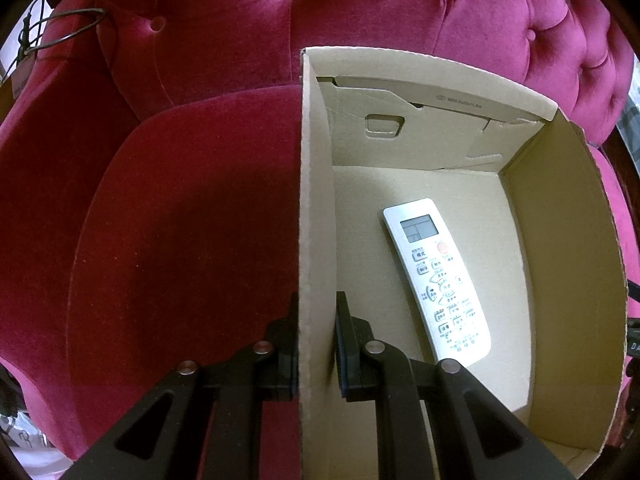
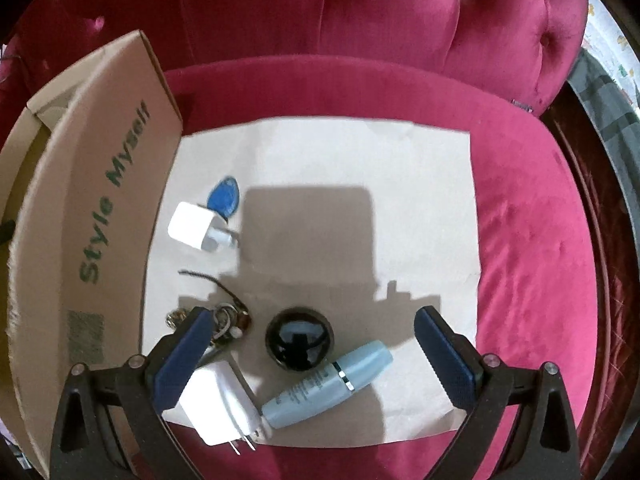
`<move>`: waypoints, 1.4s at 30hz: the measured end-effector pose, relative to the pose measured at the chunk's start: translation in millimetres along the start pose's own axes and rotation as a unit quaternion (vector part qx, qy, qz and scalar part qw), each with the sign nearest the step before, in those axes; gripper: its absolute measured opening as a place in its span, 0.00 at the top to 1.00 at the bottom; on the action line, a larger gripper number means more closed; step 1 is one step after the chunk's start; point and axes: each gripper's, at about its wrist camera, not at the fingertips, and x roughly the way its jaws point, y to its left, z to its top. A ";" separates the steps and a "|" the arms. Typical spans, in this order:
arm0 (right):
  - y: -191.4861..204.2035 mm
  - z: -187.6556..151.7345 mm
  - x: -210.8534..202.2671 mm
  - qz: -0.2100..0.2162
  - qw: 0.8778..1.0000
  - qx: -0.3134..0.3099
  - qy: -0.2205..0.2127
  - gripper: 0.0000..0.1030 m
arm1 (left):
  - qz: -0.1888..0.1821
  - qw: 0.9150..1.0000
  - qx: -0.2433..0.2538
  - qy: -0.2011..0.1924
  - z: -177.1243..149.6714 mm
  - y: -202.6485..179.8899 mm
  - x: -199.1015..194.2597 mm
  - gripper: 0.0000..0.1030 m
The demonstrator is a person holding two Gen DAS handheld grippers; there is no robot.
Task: Organize rigid objects
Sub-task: 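Grasp the black round cap with the right gripper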
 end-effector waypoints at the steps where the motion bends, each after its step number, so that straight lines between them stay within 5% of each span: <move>1: -0.7 -0.9 1.9 0.001 1.000 -0.002 0.003 0.01 | 0.000 1.000 0.000 0.000 0.0 -0.4 0.0 0.86; 5: -2.2 -1.9 4.4 0.003 1.000 -0.009 0.006 0.02 | 0.002 1.000 0.002 0.000 -0.3 -1.5 0.0 0.86; 11: 0.6 1.3 9.6 0.015 1.000 -0.008 0.018 0.21 | 0.003 1.000 0.001 0.001 -0.4 -3.1 0.7 0.86; 14: -0.2 1.8 12.4 0.029 0.999 -0.002 0.029 0.38 | 0.003 1.000 0.002 0.001 -0.4 -3.6 0.9 0.86; 16: 0.0 2.4 12.5 0.031 0.999 -0.003 0.030 0.60 | 0.002 1.000 0.000 0.002 -0.2 -3.4 1.0 0.86; 42: 22.5 3.2 -27.9 0.018 1.000 -0.016 0.002 0.61 | 0.006 1.000 0.003 0.000 -0.4 -4.6 -0.5 0.86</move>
